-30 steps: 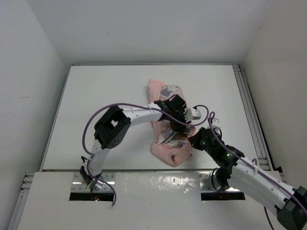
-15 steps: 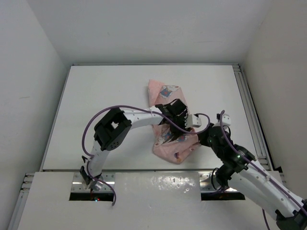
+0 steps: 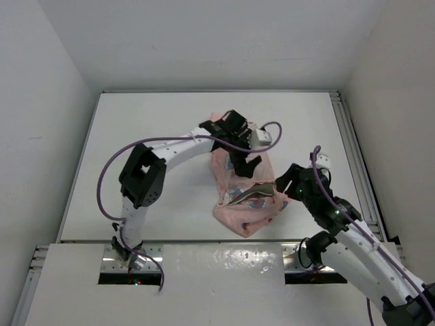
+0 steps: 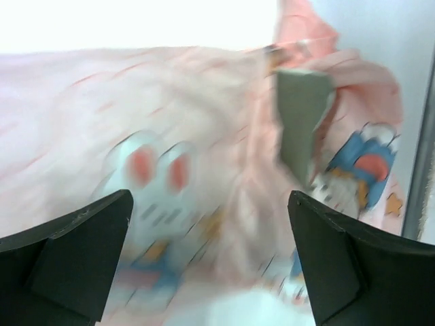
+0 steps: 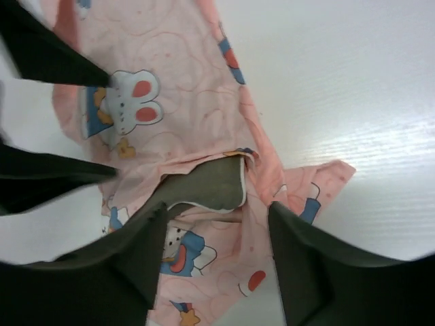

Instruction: Put the pillow into the pillowcase

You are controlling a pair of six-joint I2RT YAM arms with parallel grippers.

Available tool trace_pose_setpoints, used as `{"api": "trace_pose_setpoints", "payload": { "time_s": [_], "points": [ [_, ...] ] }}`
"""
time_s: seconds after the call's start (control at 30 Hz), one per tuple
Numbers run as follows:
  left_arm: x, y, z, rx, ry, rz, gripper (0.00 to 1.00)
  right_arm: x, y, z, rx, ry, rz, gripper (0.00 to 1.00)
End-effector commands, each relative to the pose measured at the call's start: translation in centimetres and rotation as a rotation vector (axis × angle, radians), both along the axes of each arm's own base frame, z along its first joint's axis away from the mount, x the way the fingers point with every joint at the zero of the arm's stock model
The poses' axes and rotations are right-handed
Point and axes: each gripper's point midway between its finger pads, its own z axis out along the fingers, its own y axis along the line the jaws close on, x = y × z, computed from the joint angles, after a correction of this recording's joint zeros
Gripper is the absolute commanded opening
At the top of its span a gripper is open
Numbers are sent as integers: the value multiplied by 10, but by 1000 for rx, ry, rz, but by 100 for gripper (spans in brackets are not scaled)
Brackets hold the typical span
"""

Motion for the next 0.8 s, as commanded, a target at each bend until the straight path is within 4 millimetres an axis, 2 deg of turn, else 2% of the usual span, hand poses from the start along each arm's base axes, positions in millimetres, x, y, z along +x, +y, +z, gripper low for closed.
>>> {"api": "trace_pose_setpoints", "payload": {
  "time_s": [0.0, 0.03, 0.07, 0.1, 0.13, 0.17, 0.2, 0.23, 0.27, 0.3, 0.33, 0.37, 0.4, 0.5, 0.6, 0.63, 0.67, 0.7, 0.73, 0.77],
  "points": [
    [8, 20, 68, -84, -121, 15, 96, -2, -9, -13, -7, 98, 3, 64],
    [10, 25, 67, -67, -162, 6, 92, -1, -7, -14, -5, 123, 28, 68],
    [3, 28, 60, -49, -161, -6, 88, -1, 3, -9, 16, 141, 95, 70],
    [-2, 31, 53, -29, -146, -20, 73, 3, 0, -17, 15, 190, 91, 68],
    [-9, 29, 47, -18, -131, -38, 65, 5, 2, -16, 17, 202, 123, 61],
    [-15, 28, 36, 2, -97, -49, 59, 5, 2, -20, 22, 227, 130, 40],
    [-24, 27, 31, 15, -63, -61, 56, 6, 2, -26, 34, 255, 139, 31],
    [-30, 21, 26, 20, -49, -74, 56, 3, 0, -33, 33, 280, 142, 26],
    [-34, 18, 18, 27, -30, -76, 59, 0, 3, -38, 51, 295, 153, 29],
    [-33, 11, 17, 14, -36, -70, 70, 1, 4, -41, 65, 285, 152, 33],
    [-39, 6, 11, 16, -33, -79, 75, -6, 4, -55, 82, 316, 139, 40],
    [-39, 1, 6, 17, -42, -81, 78, -9, 8, -60, 107, 320, 152, 49],
    [-36, -5, 3, 12, -63, -75, 83, -5, 12, -62, 130, 297, 157, 52],
    [-36, -17, -11, 29, -82, -69, 84, -19, 17, -88, 180, 368, 146, 55],
    [-33, -18, -28, 57, -86, -50, 83, -22, 23, -98, 212, 372, 155, 54],
    [-34, -15, -39, 74, -74, -46, 82, -29, 22, -109, 221, 397, 146, 51],
    [-32, -14, -44, 85, -77, -30, 79, -32, 23, -114, 236, 401, 142, 36],
    [-32, -13, -49, 93, -73, -25, 76, -30, 24, -113, 238, 393, 143, 36],
    [-33, -10, -59, 115, -61, -20, 72, -31, 21, -116, 236, 393, 126, 14],
    [-34, -8, -64, 125, -54, -17, 64, -27, 17, -116, 233, 378, 106, 3]
  ]
}}
